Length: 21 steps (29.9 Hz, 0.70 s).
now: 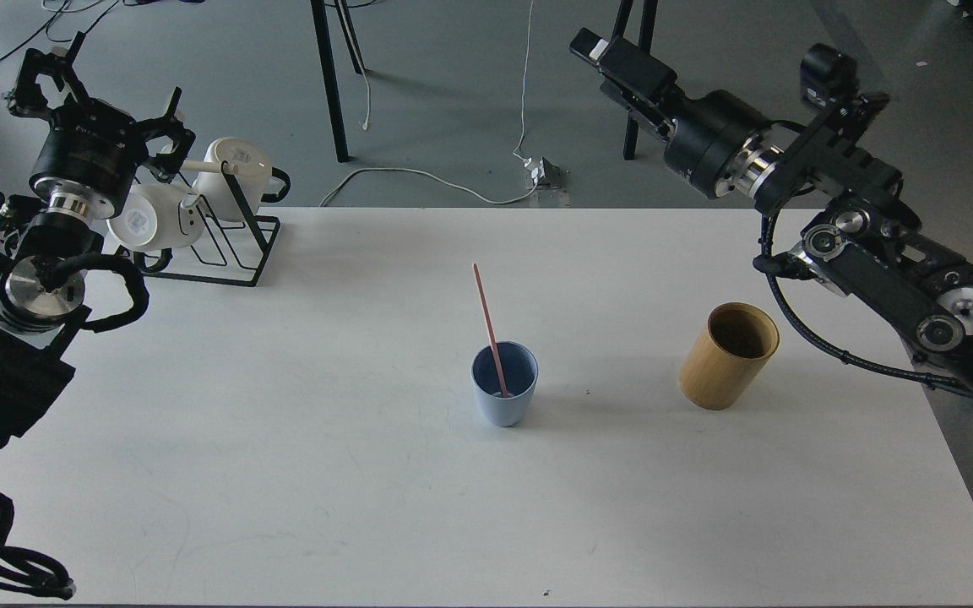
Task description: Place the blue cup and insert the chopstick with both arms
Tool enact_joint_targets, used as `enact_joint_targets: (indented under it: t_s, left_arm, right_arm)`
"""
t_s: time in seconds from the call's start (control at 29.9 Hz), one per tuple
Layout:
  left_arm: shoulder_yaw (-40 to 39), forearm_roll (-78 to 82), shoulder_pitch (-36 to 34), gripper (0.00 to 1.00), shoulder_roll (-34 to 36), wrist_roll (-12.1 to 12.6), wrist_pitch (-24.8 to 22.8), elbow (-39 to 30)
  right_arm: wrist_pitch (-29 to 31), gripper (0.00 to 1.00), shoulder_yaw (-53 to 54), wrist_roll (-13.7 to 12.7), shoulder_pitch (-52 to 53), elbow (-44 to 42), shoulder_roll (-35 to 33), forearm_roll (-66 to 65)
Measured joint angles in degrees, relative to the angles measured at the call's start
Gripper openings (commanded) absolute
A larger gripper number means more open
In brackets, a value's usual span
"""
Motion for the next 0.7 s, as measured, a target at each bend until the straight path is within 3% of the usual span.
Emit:
enact_joint_targets:
  t_s: [0.27, 0.43, 0.7]
  left_arm:
    - [-0.1, 0.0, 0.0, 0.99, -1.2, 0.0, 0.0, 0.0]
    - [-0.2, -0.2, -0.4, 0.99, -2.5, -0.2, 0.0, 0.0]
    - [-0.9, -1.7, -0.4, 0.99, -3.4, -0.4, 0.0, 0.0]
  right_arm:
    - [1.9, 1.00, 5.6, 2.9, -0.5, -8.4, -1.0, 28.4]
    - [8.9, 1.00, 7.2, 4.1, -0.6, -16.9, -1.0, 43.5]
    - [22.1, 1.00, 9.2, 3.6, -1.1, -30.5, -0.3, 61.6]
